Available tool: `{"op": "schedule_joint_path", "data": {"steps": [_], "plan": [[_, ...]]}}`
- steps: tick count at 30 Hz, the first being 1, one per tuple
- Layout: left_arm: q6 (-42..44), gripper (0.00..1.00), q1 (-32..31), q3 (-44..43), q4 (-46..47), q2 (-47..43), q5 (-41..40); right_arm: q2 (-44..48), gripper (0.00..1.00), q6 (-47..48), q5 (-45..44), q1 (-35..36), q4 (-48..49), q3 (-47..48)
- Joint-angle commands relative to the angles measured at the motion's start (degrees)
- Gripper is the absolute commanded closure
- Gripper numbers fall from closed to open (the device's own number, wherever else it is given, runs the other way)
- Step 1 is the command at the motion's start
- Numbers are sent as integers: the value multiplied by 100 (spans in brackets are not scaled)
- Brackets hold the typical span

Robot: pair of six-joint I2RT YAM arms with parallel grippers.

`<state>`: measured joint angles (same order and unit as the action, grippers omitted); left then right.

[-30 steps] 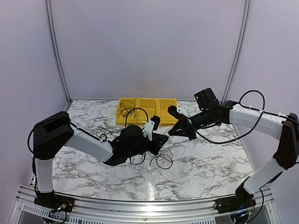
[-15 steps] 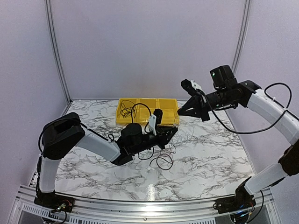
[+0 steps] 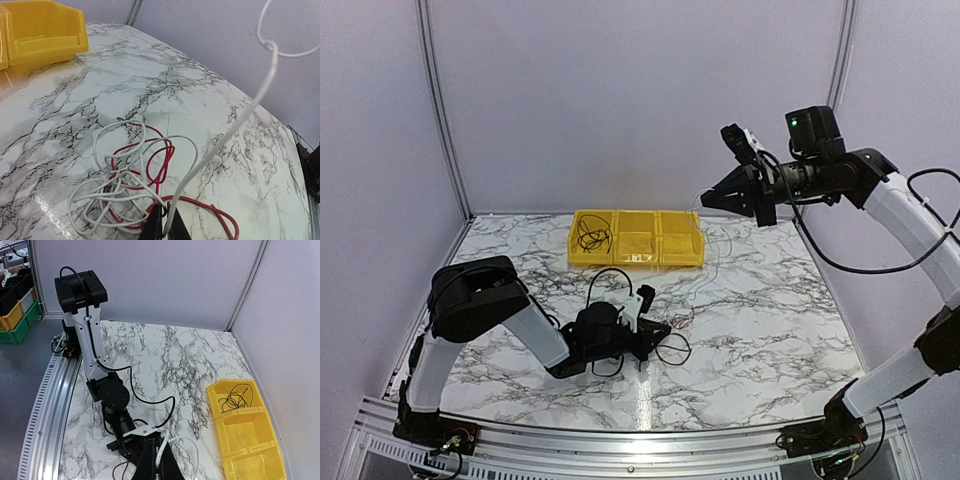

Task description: Untangle the cables

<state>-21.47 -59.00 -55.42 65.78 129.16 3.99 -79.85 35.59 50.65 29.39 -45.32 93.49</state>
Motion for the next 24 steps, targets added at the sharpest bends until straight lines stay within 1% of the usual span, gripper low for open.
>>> {"op": "schedule_joint_path", "data": {"steps": [1,3,5,7,9,11,18,19,23,24], "plan": [[-50,95,20,224,477,-257,-134,-145,100,34,-169,14,-173,287],[-56,95,20,237,505,-249,-174,-193,100,107,-290,10,-371,686],[-86,96,20,219,506,-183,-172,-184,100,167,-567,-30,-519,1417],[-113,96,20,195,506,-120,-134,-76,100,213,-791,-74,-441,1824],[-106,95,20,173,508,-94,-116,45,100,194,-894,-195,-192,1935],[-102,96,20,178,507,-101,-143,8,100,213,-1054,-205,-222,2108],[-123,95,20,230,507,-102,-252,31,100,64,-1053,-212,-74,2314],[-120,93,20,233,508,-108,-275,25,100,48,-1045,-218,-70,2321],[-99,75,20,346,587,-324,-359,67,100,-1,-885,-214,-69,2107],[-72,71,20,419,647,-440,-488,112,100,-15,-846,-214,-47,1987]]}}
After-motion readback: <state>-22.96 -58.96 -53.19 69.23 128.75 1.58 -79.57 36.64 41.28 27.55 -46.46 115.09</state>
